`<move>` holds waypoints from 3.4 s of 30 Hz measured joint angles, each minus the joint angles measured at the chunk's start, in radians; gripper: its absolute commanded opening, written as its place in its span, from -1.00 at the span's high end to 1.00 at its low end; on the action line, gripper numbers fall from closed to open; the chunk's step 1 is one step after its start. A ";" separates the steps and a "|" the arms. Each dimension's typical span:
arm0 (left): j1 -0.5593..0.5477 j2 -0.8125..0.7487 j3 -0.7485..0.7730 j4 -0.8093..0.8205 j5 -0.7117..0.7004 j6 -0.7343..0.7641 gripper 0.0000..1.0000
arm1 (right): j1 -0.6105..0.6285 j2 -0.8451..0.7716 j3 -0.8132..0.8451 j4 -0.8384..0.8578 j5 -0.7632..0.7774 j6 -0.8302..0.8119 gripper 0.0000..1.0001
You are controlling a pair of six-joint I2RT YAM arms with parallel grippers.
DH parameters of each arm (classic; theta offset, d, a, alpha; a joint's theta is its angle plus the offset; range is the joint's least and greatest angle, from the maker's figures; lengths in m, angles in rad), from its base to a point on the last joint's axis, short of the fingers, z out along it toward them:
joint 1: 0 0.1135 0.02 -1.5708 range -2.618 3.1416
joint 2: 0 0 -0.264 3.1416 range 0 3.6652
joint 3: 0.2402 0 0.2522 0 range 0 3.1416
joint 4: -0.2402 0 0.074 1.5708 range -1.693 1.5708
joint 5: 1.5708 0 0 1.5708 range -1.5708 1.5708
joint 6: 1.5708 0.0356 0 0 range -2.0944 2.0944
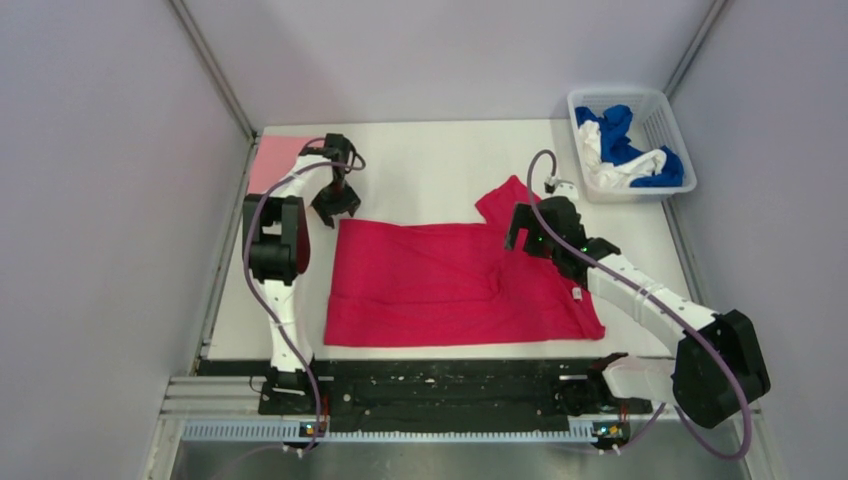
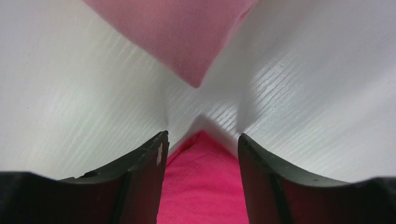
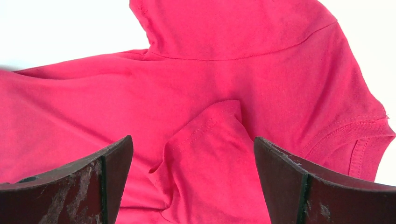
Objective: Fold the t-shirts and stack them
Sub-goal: Grab the side of the flattened tshirt furthest away from the robot with both arms, then fold the other side of the tshirt into a rectangle
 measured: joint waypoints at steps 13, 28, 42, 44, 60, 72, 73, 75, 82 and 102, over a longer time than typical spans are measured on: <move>-0.001 -0.008 -0.037 -0.006 0.021 -0.014 0.47 | -0.053 0.112 0.046 0.037 0.052 -0.025 -0.97; -0.016 -0.053 -0.098 0.004 0.036 -0.012 1.00 | -0.146 0.781 0.684 0.101 0.069 -0.155 -0.82; -0.042 -0.173 -0.191 0.021 0.039 -0.010 1.00 | -0.153 1.157 1.135 -0.051 0.037 -0.325 -0.36; -0.042 -0.180 -0.193 0.023 0.039 -0.010 1.00 | -0.153 1.155 1.132 -0.050 0.038 -0.336 -0.32; -0.047 -0.212 -0.231 0.032 0.043 -0.016 1.00 | -0.153 1.007 0.903 -0.029 0.044 -0.353 0.29; -0.051 -0.234 -0.232 0.034 0.058 -0.018 1.00 | -0.153 0.992 0.866 0.019 0.045 -0.330 1.00; -0.051 -0.236 -0.235 0.035 0.059 -0.018 1.00 | -0.153 0.980 0.845 0.028 0.046 -0.331 1.00; -0.053 -0.250 -0.252 0.038 0.061 -0.018 1.00 | -0.153 0.942 0.791 0.043 0.047 -0.335 1.00; -0.066 -0.361 -0.347 0.049 0.062 -0.018 1.00 | -0.153 0.647 0.517 0.100 0.037 -0.385 1.00; -0.101 -0.688 -0.650 0.071 0.041 -0.021 1.00 | -0.153 -0.047 0.006 0.161 0.008 -0.376 1.00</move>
